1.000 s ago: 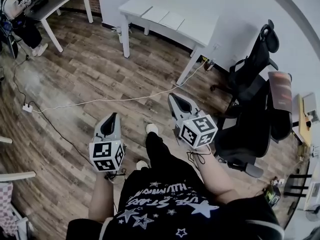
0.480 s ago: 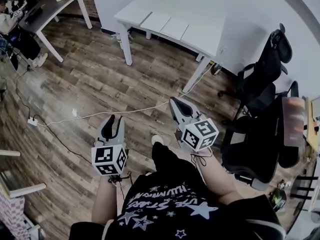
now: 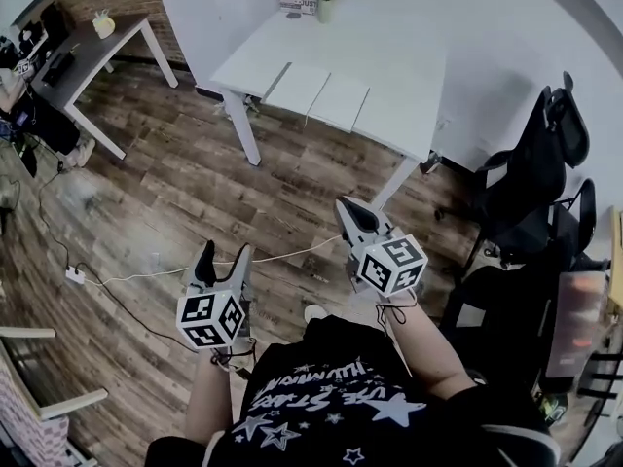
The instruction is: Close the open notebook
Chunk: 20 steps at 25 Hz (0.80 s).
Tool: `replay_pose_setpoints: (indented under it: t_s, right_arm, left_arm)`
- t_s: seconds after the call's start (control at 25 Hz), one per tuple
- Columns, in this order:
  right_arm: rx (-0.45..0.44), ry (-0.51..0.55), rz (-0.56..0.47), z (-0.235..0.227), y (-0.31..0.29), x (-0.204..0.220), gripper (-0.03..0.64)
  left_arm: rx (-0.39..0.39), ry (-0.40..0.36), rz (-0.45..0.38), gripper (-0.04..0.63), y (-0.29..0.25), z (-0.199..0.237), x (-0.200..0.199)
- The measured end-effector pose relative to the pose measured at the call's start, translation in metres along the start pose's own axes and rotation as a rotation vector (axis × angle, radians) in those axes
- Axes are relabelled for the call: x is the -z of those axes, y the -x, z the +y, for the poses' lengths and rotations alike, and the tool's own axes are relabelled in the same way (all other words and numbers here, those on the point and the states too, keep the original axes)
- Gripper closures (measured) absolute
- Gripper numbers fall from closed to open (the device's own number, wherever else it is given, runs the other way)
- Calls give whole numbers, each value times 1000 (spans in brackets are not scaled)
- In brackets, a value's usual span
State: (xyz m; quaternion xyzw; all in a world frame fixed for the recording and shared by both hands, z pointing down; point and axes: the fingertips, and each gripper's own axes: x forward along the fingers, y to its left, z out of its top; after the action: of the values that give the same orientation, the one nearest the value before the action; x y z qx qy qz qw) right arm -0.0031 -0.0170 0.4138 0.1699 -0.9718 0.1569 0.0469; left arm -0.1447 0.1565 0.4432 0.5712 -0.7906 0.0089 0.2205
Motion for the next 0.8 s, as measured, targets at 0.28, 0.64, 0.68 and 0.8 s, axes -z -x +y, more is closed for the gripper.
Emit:
replay_pose_setpoints:
  t_s: [0.28, 0.64, 0.68, 0.8]
  right_arm:
    - [7, -39, -7, -53, -36, -19, 615]
    - [81, -70, -12, -87, -57, -20, 615]
    - [99, -72, -15, -93, -59, -21, 615]
    - [164, -83, -30, -113, -71, -25, 615]
  left_arm:
    - [-4, 18, 2, 262, -55, 4, -30]
    - [41, 87, 35, 262, -118, 28, -44]
    - [51, 89, 37, 262, -130, 32, -47]
    - [101, 72, 49, 262, -165, 38, -60]
